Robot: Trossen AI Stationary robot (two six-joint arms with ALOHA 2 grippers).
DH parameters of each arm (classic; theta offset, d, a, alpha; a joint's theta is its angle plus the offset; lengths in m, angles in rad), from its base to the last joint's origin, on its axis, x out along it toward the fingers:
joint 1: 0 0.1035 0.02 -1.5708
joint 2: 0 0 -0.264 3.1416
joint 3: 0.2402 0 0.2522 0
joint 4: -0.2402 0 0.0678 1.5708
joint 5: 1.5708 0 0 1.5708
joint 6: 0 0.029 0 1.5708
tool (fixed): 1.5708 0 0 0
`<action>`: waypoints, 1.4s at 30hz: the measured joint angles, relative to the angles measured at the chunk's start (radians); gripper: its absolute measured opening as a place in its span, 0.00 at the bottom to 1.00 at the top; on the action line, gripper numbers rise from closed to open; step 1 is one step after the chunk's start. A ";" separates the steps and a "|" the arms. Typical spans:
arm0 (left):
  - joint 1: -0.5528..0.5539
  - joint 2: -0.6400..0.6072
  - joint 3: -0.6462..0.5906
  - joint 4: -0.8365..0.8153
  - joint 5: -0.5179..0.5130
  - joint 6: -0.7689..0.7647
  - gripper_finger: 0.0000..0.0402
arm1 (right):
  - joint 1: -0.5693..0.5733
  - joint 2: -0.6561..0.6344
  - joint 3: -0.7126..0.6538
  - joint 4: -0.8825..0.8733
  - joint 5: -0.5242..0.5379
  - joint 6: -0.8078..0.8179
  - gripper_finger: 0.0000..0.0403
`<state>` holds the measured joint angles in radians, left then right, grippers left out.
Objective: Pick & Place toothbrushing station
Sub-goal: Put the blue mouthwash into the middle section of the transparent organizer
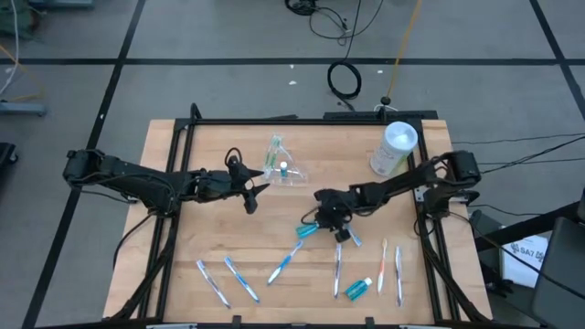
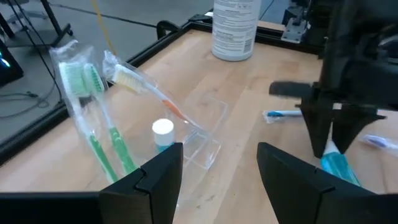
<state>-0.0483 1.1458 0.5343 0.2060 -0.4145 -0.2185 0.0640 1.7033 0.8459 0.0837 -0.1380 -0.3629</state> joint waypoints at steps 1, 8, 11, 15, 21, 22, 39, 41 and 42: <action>0.000 0.000 0.000 -0.001 0.008 -0.004 0.53 | 0.014 -0.019 0.006 0.000 0.046 -0.018 0.26; -0.001 0.000 0.000 -0.001 0.047 0.003 0.53 | 0.099 -0.114 0.057 -0.005 0.361 -0.312 0.26; -0.001 -0.002 0.000 -0.001 0.047 0.007 0.53 | 0.114 -0.123 0.101 0.020 0.520 -0.491 0.26; -0.001 -0.050 0.000 -0.016 0.046 0.052 0.53 | 0.115 -0.103 0.138 0.104 0.656 -0.819 0.26; 0.003 -0.148 0.001 -0.097 -0.012 0.065 0.53 | 0.061 -0.066 0.161 0.240 0.768 -1.292 0.26; 0.003 -0.167 0.000 -0.122 -0.026 0.065 0.53 | 0.044 -0.056 0.162 0.253 0.776 -1.356 0.26; 0.003 -0.216 0.000 -0.185 -0.032 0.066 0.53 | -0.131 0.061 0.161 0.296 0.659 -1.803 0.26; 0.003 -0.216 0.000 -0.189 -0.032 0.066 0.53 | -0.132 0.059 0.161 0.295 0.625 -1.855 0.26; 0.003 -0.216 0.000 -0.189 -0.032 0.066 0.53 | -0.132 0.059 0.161 0.296 0.606 -1.875 0.26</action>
<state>-0.0452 0.9302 0.5343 0.0166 -0.4465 -0.1524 -0.0685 1.7622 1.0065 0.3798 0.4685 -2.2377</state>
